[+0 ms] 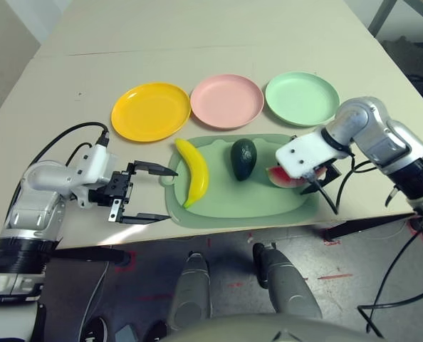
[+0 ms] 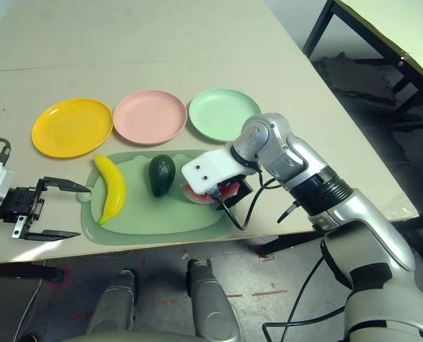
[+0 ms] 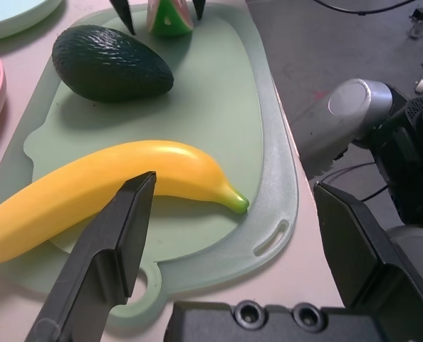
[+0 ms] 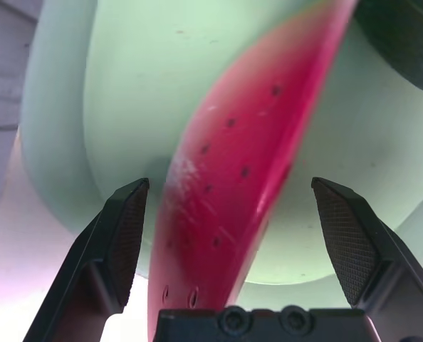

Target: Place the fruits into color-matched plates.

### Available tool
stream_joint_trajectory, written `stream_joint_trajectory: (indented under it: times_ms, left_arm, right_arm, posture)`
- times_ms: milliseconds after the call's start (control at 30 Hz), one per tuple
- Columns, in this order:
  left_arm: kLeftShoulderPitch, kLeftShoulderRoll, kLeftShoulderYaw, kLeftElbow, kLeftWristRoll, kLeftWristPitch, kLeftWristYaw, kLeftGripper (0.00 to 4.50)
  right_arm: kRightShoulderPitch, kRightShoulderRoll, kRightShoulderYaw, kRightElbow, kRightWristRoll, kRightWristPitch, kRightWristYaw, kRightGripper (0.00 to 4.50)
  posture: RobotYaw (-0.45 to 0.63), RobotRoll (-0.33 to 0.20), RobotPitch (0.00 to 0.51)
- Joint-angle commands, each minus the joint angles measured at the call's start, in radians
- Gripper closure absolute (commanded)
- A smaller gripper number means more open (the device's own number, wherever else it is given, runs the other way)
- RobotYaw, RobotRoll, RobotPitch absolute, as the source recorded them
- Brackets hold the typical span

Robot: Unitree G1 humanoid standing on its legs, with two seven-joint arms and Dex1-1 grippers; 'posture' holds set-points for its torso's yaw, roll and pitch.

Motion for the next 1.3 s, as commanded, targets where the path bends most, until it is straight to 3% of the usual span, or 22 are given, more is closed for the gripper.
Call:
stream_joint_trajectory:
  times_ms: [33,333,400,567,767,967,1300]
  left_arm:
    - [0.012,0.016,-0.022,0.009,0.003,-0.01,-0.009,0.0]
    - [0.01,0.021,-0.024,0.013,0.001,-0.013,-0.009,0.0]
    - [0.009,0.018,-0.02,0.013,-0.002,-0.01,-0.009,0.0]
    - [0.007,-0.004,0.001,0.009,-0.023,0.007,-0.008,0.0]
    - [-0.005,-0.056,0.054,-0.018,-0.095,0.079,0.034,0.0]
    - [-0.009,-0.07,0.069,-0.029,-0.092,0.101,0.04,0.0]
    - [-0.026,-0.081,0.07,-0.022,-0.081,0.103,0.042,0.0]
  right_arm:
    - [0.018,0.004,-0.016,-0.004,-0.029,0.03,-0.009,0.03]
    - [0.035,0.006,-0.019,-0.031,-0.039,0.064,0.01,0.15]
    - [0.035,0.005,-0.019,-0.03,-0.043,0.066,0.019,0.46]
    - [0.028,-0.01,-0.007,-0.029,-0.035,0.072,0.034,2.07]
    - [0.027,-0.026,0.007,-0.042,-0.018,0.087,0.034,2.08]
    - [0.024,-0.042,0.021,-0.056,0.002,0.098,0.034,2.08]
    - [-0.114,-0.066,0.044,-0.072,0.134,0.195,0.034,2.08]
  posture:
    - [-0.08,0.0,0.215]
    - [-0.07,0.0,0.217]
    - [-0.07,0.0,0.217]
    - [-0.07,0.0,0.216]
    - [-0.07,0.0,0.217]
    - [-0.07,0.0,0.217]
    - [-0.08,0.0,0.214]
